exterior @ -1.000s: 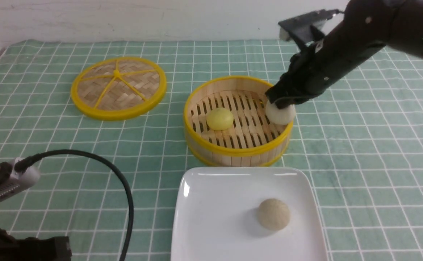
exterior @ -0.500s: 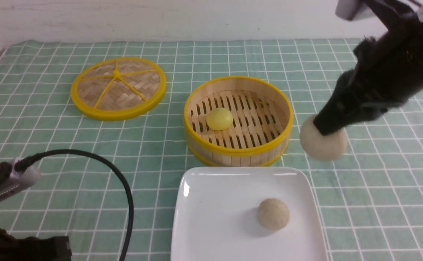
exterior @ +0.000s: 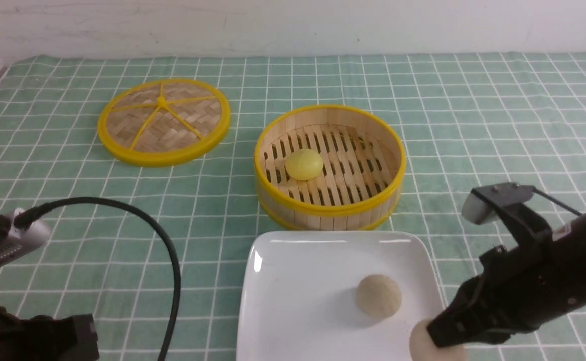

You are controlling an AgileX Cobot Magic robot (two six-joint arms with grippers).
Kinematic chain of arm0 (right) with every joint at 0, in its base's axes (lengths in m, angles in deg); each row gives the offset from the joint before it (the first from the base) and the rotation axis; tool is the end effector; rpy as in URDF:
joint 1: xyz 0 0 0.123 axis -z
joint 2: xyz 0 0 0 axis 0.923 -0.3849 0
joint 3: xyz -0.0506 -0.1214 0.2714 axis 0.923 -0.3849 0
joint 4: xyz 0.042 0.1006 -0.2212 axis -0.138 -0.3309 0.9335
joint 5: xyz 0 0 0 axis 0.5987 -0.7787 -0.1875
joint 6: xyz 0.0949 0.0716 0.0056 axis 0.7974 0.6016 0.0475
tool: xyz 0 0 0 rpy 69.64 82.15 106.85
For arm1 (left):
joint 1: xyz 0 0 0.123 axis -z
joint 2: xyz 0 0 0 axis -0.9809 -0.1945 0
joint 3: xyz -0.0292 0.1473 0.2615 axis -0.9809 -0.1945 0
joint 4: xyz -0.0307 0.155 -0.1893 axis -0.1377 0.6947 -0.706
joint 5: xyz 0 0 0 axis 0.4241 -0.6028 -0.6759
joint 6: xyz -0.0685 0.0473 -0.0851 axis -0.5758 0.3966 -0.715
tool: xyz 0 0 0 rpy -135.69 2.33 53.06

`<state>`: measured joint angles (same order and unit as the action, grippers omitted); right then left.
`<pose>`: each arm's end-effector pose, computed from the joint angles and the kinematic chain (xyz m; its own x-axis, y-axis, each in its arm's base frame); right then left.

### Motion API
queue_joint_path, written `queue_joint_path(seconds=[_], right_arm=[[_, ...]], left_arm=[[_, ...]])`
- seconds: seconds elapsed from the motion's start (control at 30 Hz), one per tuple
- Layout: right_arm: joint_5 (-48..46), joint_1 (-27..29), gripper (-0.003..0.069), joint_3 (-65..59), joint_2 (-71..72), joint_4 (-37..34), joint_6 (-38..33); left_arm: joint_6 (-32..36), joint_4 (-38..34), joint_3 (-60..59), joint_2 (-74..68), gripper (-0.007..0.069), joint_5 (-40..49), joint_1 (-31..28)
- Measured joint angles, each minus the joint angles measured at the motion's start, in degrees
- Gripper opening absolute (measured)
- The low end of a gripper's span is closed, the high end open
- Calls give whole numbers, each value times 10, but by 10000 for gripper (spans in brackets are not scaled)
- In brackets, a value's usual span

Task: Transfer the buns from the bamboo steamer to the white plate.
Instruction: 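Move the steamed bun from the bamboo steamer onto the white plate with the right gripper, then reach into the bamboo steamer and grasp a bun with the left gripper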

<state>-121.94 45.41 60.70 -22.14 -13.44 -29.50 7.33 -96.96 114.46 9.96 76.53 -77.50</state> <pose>0.2012 0.1477 0.2247 -0.8694 -0.3316 -0.3663 -0.4830 0.7264 0.4888 0.1186 -0.0379 0.2394 -0.8221 -0.3344 -0.4608 -0.1159 0.8907 -0.4397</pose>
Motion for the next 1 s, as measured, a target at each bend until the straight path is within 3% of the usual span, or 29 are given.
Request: queue_joint_path(seconds=[0.33, 0.77, 1.0], right_arm=[[44, 0, 99, -6, -55, -12, -17], [74, 0, 271, -6, -97, -55, -59], [28, 0, 246, 26, -54, 20, -30]], left_arm=[[0, 0, 0, -2, 90, -32, 0], [0, 0, 0, -2, 97, -33, 0], [0, -1, 0, -2, 109, -37, 0]])
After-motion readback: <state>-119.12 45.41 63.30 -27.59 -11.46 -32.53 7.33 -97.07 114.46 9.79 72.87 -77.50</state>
